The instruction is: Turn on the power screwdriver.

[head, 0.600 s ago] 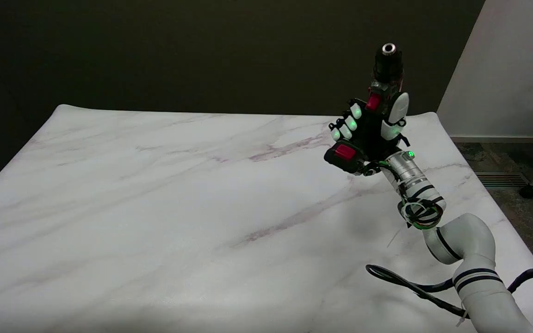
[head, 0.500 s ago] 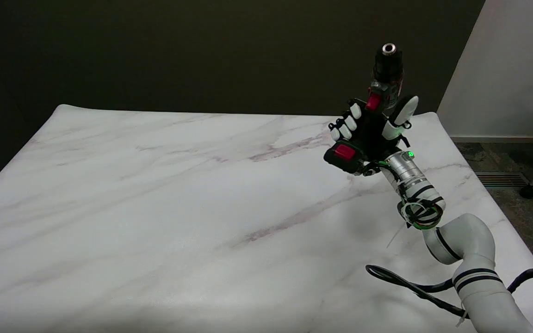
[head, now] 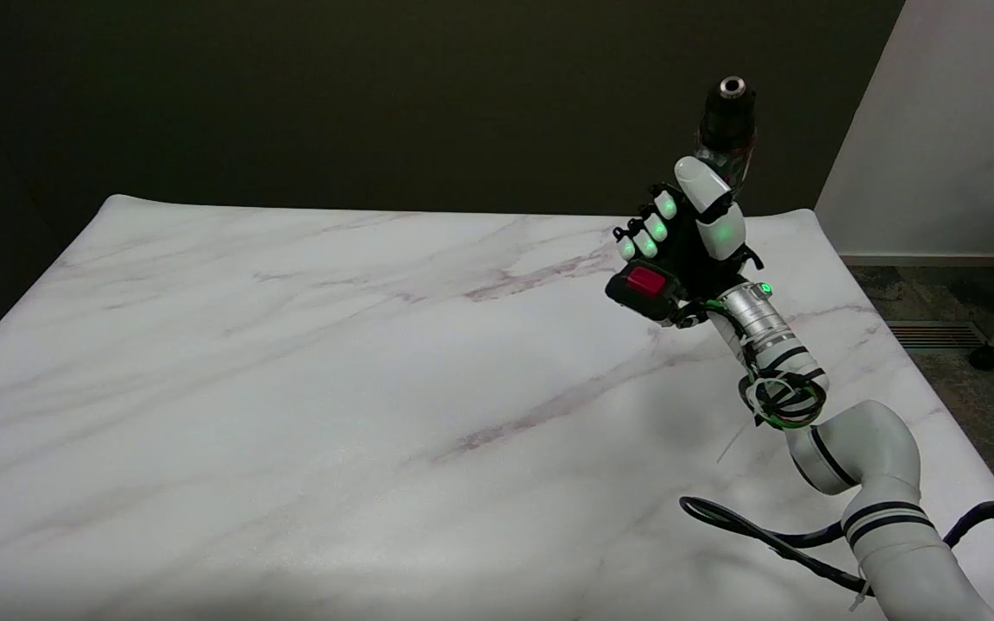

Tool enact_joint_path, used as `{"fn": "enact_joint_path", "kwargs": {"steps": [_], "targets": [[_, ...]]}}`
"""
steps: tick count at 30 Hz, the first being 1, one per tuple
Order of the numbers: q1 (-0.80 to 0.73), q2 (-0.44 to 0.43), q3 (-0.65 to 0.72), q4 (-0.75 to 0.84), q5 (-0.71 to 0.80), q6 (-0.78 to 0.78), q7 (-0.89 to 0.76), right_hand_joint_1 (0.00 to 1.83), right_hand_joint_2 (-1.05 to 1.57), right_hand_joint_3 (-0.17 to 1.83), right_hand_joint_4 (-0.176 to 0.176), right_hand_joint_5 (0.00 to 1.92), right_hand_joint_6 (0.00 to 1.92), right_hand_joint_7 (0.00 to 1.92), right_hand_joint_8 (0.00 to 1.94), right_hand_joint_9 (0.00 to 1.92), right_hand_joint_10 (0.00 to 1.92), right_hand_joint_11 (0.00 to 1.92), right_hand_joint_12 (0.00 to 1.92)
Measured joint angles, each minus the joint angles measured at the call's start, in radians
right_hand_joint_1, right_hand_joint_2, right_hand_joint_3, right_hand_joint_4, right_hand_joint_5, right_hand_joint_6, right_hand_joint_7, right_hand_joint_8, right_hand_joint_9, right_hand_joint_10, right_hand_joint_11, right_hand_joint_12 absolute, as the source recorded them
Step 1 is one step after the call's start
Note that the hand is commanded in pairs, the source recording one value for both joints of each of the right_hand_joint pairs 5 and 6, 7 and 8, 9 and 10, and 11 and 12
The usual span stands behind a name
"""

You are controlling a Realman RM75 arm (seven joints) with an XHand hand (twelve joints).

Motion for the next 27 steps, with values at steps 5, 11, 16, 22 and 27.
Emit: {"fn": "enact_joint_path", "kwargs": {"steps": [5,11,16,22,27], "targets": [[0.000,-0.001,-0.005,-0.002,0.015,0.000,0.000,0.76,1.57,1.40,0.039,1.92,1.92,1.92,1.92,1.92,1.92,1.92,1.92],[0.000,-0.001,-0.008,-0.005,0.025,0.000,0.000,0.70,0.55,0.65,0.020,1.92,1.92,1.92,1.92,1.92,1.92,1.92,1.92],[0.000,-0.001,-0.011,-0.008,0.029,-0.003,0.000,0.72,0.31,0.22,0.019,1.92,1.92,1.92,1.92,1.92,1.92,1.92,1.92],[0.002,-0.001,-0.013,-0.010,0.032,-0.004,0.000,0.85,0.30,0.29,0.093,1.92,1.92,1.92,1.92,1.92,1.92,1.92,1.92],[0.003,-0.001,-0.014,-0.012,0.032,-0.007,0.000,0.99,0.66,0.67,0.032,1.92,1.92,1.92,1.92,1.92,1.92,1.92,1.92]]}}
